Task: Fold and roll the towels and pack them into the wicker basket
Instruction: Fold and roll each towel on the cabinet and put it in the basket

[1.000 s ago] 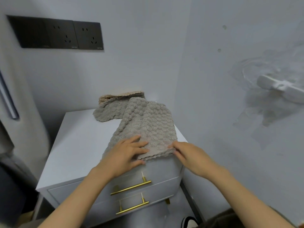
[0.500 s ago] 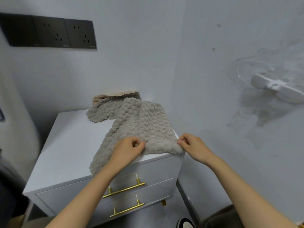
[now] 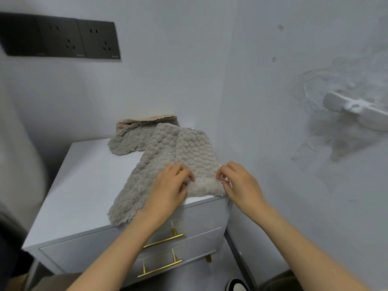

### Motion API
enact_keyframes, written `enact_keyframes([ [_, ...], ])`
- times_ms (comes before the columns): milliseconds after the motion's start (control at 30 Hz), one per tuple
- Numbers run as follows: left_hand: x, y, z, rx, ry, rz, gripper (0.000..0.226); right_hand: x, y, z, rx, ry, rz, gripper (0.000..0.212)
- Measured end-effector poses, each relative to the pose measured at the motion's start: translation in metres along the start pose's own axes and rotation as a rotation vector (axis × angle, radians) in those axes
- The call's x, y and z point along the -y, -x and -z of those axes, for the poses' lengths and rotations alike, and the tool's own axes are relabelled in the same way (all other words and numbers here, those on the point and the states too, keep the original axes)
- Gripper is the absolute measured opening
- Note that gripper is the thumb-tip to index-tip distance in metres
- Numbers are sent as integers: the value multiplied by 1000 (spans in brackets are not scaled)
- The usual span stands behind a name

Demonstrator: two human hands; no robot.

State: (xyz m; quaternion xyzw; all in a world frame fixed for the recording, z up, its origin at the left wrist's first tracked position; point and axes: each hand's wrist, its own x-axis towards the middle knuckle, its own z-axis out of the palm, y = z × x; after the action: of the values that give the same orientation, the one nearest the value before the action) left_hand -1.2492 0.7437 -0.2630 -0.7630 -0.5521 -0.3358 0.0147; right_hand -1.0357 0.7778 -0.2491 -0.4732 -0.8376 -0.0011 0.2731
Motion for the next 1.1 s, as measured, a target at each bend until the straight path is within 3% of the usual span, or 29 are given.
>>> enact_keyframes([
  [133,4,2,-1,46,1,-149,24,7,6,-3,67,31,199,33],
  [300,9,7,8,233,-23,-156,48,-6,12,1,155,102,244,31],
  [400,18,12,11,343,4,-104,59,-12,12,5,161,85,197,30],
  [600,19,15,15,252,53,-89,38,-13,11,13,241,-54,-9,28],
  [833,10,8,22,154,259,171,9,-22,3,11,274,-276,-201,16],
  [1000,13,2,17,184,316,400,26,-17,-6,9,265,-334,-323,27],
  [1100,12,-1,12,121,309,503,11,-16,-10,4,248,-383,-422,13],
])
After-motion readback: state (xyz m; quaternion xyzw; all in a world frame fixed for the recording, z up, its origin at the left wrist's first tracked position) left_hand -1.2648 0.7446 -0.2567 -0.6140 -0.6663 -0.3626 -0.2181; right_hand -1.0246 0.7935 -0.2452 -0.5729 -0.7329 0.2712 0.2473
